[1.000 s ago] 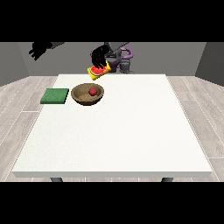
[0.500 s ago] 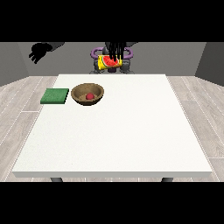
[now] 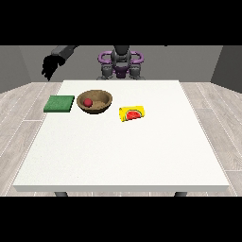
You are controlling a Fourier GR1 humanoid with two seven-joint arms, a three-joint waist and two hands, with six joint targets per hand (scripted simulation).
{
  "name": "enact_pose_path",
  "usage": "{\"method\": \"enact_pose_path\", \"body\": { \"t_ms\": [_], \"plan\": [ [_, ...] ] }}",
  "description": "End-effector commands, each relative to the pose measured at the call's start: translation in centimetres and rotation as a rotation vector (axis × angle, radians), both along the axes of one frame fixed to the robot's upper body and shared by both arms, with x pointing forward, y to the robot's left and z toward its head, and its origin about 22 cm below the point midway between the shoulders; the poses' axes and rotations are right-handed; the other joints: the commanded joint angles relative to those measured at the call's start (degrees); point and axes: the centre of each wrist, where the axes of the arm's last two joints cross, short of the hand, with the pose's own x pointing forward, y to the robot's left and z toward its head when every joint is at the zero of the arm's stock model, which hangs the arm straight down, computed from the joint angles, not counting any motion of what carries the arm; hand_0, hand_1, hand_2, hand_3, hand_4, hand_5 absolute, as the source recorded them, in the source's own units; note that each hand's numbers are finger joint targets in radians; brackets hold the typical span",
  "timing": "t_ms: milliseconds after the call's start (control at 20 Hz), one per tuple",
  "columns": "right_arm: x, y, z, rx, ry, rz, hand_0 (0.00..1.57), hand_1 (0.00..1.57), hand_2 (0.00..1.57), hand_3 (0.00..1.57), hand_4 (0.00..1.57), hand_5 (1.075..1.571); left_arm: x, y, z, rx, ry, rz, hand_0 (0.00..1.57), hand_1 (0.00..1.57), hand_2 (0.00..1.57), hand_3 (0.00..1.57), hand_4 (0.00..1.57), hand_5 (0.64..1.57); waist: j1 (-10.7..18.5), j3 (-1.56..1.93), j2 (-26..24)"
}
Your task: Pick the cup and pour the ball into the bowl, then pick the bowl and place it on the pad
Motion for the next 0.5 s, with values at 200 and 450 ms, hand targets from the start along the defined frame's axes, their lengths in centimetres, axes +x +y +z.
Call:
{"method": "enact_pose_path", "body": {
  "t_ms": [200, 450],
  "plan": [
    [-1.5, 2.2, -4.2, 0.064, 0.020, -0.110, 0.00, 0.00, 0.00, 0.00, 0.73, 1.566, 0.1, 11.3, 4.6, -0.392, -0.008, -0.267, 0.00, 0.00, 0.00, 0.00, 1.05, 1.563, 7.0, 0.54, 4.3],
    [-1.2, 3.3, -6.3, 0.093, -0.029, -0.094, 0.00, 0.00, 0.00, 0.00, 0.74, 1.567, -0.6, 15.7, 5.6, -0.408, -0.010, -0.269, 0.00, 0.00, 0.00, 0.00, 1.05, 1.555, 6.6, 0.68, 8.3]
  ]
}}
